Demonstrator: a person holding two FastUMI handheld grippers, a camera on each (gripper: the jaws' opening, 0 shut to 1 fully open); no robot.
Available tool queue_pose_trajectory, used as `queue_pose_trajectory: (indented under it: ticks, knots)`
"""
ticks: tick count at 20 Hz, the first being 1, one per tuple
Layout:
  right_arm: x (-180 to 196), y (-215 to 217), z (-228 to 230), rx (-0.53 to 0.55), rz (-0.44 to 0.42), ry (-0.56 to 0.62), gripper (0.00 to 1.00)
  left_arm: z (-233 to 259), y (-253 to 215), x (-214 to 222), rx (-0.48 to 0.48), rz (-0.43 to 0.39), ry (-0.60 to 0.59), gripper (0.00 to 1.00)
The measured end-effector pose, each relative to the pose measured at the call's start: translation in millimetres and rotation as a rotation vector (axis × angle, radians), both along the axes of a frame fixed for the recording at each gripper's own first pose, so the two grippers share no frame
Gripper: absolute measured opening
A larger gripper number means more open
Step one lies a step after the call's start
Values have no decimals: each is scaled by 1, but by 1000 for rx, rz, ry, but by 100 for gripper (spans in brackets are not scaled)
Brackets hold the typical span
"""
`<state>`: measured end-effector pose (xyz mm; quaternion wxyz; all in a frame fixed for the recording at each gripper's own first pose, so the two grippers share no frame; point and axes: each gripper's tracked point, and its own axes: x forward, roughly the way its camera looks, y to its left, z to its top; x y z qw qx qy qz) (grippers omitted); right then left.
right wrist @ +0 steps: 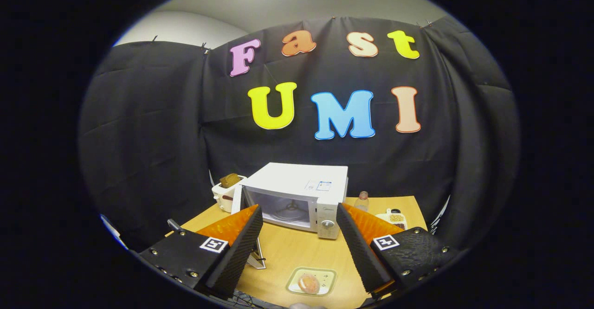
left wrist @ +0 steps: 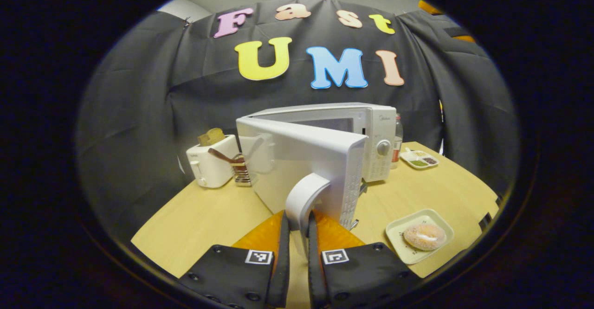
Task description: Open the microwave oven with the left hand, put the food in, and close the microwave oven.
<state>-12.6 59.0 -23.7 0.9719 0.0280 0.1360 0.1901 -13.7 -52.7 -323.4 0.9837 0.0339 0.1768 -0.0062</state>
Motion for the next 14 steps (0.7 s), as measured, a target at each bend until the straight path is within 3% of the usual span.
queue_pose_trajectory:
  ticks: [3,4,7,11,13,14]
  knots:
    - [-1,15,-3,1,5,-1,98,0,26,-10,31,7,-27,26]
    - [-1,19,-5,1,3,3,98,1,35,-12,44,4,-36,31]
    - [-3,37,-10,14,15,18,98,5,61,-13,58,7,-49,70]
    - [-3,62,-15,21,36,24,98,3,82,-19,78,-8,-42,99]
    - [-3,76,-18,21,53,30,98,3,94,-23,80,-8,-34,95]
    - [-3,82,-21,14,62,36,98,3,101,-26,75,-5,-30,99]
